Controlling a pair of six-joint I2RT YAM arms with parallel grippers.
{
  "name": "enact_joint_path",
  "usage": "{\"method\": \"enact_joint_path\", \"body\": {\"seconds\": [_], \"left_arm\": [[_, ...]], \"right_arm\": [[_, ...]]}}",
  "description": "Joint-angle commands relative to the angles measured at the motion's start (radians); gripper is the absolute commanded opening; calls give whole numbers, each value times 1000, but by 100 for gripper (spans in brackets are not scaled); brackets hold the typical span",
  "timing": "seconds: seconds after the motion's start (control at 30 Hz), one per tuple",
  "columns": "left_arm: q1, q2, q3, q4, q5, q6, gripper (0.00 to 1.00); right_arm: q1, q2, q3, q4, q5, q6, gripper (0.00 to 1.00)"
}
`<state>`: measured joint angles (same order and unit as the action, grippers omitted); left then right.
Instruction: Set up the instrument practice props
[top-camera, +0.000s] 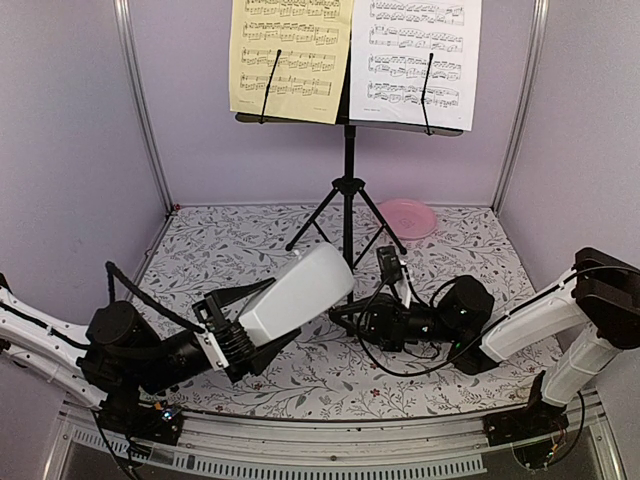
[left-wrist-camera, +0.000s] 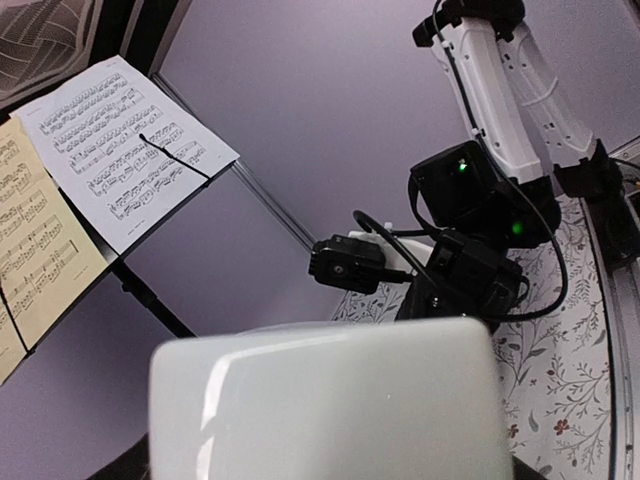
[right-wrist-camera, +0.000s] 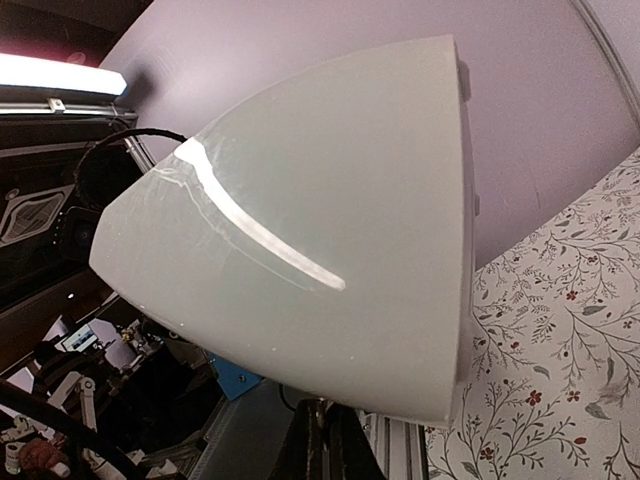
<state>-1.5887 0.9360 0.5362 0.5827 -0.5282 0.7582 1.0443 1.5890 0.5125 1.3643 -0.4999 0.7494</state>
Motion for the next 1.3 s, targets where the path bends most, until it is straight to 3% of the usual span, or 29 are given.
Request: {"method": "enact_joint_path", "body": {"seconds": [0.0, 0.9, 1.27], "left_arm": [[-35, -42, -5, 79, 40, 21, 15], [-35, -65, -10, 93, 70, 32, 13], [-35, -75, -24, 85, 68, 35, 11]], "right_arm": [[-67, 20, -18, 167, 68, 85, 0], [-116, 175, -20, 435, 63, 299, 0], [-131, 180, -8, 466, 70, 334, 0]]}}
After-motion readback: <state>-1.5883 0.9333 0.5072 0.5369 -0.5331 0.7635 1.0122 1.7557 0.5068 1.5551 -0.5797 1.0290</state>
